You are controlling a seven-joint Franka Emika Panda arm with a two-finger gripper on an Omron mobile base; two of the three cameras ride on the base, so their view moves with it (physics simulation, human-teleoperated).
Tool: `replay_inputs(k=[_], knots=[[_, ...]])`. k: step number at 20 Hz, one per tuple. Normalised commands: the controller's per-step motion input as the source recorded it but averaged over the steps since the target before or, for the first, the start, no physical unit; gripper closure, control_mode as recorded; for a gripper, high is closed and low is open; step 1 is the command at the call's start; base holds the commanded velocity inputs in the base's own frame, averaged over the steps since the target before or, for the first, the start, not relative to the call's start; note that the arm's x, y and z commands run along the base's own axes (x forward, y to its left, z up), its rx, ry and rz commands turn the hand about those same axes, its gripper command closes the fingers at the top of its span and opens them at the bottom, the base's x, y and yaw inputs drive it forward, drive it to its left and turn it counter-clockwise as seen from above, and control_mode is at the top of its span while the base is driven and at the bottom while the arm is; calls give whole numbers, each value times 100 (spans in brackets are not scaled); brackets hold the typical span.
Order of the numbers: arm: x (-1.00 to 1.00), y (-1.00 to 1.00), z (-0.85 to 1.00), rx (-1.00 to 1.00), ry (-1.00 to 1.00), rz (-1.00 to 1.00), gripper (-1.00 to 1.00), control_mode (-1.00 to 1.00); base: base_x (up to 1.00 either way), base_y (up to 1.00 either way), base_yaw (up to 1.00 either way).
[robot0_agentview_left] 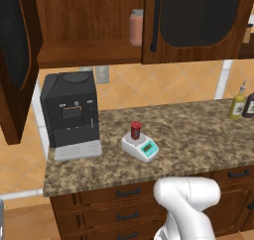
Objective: Pick the yogurt and place it on the digital scale for weighing, and close the cabinet.
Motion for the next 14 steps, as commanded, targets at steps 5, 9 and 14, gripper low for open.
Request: replay_inputs(k=[5,9,14], knots=[[100,100,-47,10,0,0,-100,-100,0,0,0],[100,89,-73,8,7,0,-100,-100,0,0,0],[100,39,-36,4,33,1,-100,-100,0,0,0]])
